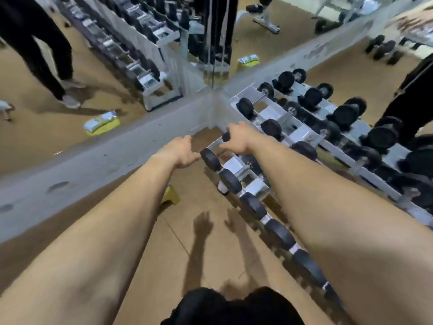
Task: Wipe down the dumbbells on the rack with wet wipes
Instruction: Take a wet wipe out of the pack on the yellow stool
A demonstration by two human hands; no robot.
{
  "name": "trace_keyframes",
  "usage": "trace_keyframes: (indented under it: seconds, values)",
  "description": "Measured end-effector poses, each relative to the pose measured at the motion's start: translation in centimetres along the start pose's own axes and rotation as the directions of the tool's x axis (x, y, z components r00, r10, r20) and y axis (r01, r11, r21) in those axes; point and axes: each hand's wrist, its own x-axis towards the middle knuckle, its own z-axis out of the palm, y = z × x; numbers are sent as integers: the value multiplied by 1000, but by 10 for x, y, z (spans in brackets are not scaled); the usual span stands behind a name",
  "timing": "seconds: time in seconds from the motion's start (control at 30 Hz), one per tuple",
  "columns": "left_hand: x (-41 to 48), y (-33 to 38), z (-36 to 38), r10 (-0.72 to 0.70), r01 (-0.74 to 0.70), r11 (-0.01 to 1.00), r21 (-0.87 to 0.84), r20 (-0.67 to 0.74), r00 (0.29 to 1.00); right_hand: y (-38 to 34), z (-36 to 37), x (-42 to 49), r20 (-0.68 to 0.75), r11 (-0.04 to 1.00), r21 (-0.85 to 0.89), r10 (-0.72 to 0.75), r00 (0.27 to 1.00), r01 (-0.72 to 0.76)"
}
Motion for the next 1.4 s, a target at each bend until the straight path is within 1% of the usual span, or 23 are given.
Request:
trace_keyframes:
  seconds: [0.13, 0.27, 0.43, 0.5, 0.57, 0.7, 0.73, 0.83, 0.87, 0.9, 1.0, 1.07, 1.13, 1.23, 1.3, 1.4]
  values:
    - [20, -87, -1, -175, 175, 981, -86, 9, 985, -74, 20, 66, 93, 990, -41, -131, 987, 135]
    - [36, -153, 6, -312, 315, 938, -142, 45, 949, -133, 47, 134, 192, 959, -69, -258, 947, 275]
    - [72, -224, 18, -489, 501, 840, -207, 107, 865, -186, 86, 226, 328, 903, -52, -388, 861, 427]
    - [91, -246, 22, -558, 572, 786, -234, 131, 820, -197, 102, 262, 380, 886, -16, -422, 823, 463]
    - [112, -262, 28, -604, 624, 736, -262, 163, 780, -202, 116, 299, 435, 886, 24, -426, 793, 463]
    - [171, -287, 62, -642, 678, 661, -321, 227, 733, -192, 160, 377, 496, 909, 78, -393, 774, 410]
    - [188, -293, 76, -648, 691, 639, -338, 248, 720, -185, 175, 396, 508, 920, 73, -366, 780, 385]
    - [241, -312, 122, -654, 721, 586, -370, 310, 690, -168, 224, 443, 503, 939, 132, -339, 795, 317]
    - [257, -319, 141, -649, 726, 577, -374, 330, 686, -161, 244, 457, 522, 954, 129, -296, 800, 269]
    - [275, -328, 162, -637, 722, 579, -377, 343, 690, -155, 266, 470, 521, 958, 140, -286, 804, 250]
    - [329, -355, 232, -590, 699, 599, -391, 374, 715, -135, 344, 511, 530, 982, 138, -180, 829, 125]
    - [362, -376, 283, -577, 687, 604, -403, 374, 726, -126, 400, 534, 512, 984, 171, -137, 848, 56]
    - [391, -396, 334, -576, 670, 619, -409, 343, 742, -121, 457, 558, 478, 973, 232, -103, 872, -12]
    - [423, -419, 403, -589, 611, 639, -467, 213, 779, -115, 538, 590, 427, 934, 351, -93, 900, -71]
    - [436, -429, 437, -601, 583, 645, -494, 142, 786, -114, 574, 606, 405, 896, 431, -82, 911, -111]
    - [453, -444, 474, -581, 512, 683, -521, 38, 813, -114, 607, 626, 319, 855, 501, -36, 947, -136]
